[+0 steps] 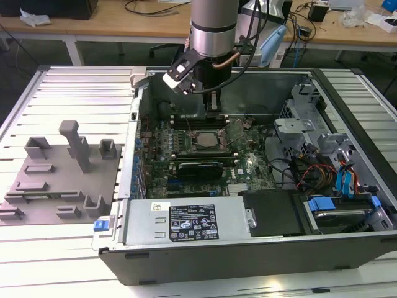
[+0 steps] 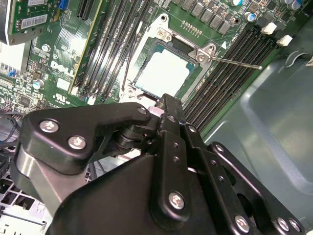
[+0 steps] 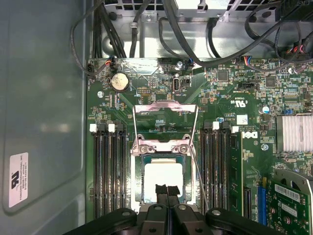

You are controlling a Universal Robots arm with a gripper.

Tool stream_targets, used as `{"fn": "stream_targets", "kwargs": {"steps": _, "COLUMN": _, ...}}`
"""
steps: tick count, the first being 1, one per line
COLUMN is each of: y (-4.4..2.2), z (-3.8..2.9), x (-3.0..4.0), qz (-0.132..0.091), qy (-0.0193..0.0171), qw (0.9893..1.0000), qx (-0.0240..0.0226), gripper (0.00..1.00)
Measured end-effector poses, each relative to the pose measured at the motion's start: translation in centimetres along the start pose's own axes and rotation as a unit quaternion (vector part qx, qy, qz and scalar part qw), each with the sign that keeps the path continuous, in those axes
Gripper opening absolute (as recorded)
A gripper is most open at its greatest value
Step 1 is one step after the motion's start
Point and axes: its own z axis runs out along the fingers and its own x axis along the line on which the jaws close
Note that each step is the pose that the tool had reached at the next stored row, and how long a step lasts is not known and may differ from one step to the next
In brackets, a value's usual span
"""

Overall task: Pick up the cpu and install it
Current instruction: 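Close the cpu cover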

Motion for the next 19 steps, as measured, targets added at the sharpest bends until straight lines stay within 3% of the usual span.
{"fn": "stream_targets", "kwargs": {"steps": 7, "y": 0.06, "z": -0.97, "x": 0.00, "qz": 0.000, "qy": 0.0000, "qw": 1.0000, "qx": 0.0000, "gripper": 0.11}}
{"fn": "stream_targets", "kwargs": {"steps": 19, "y": 0.47, "z": -1.01, "x": 0.00, "qz": 0.000, "qy": 0.0000, "qw": 1.0000, "qx": 0.0000, "gripper": 0.11}}
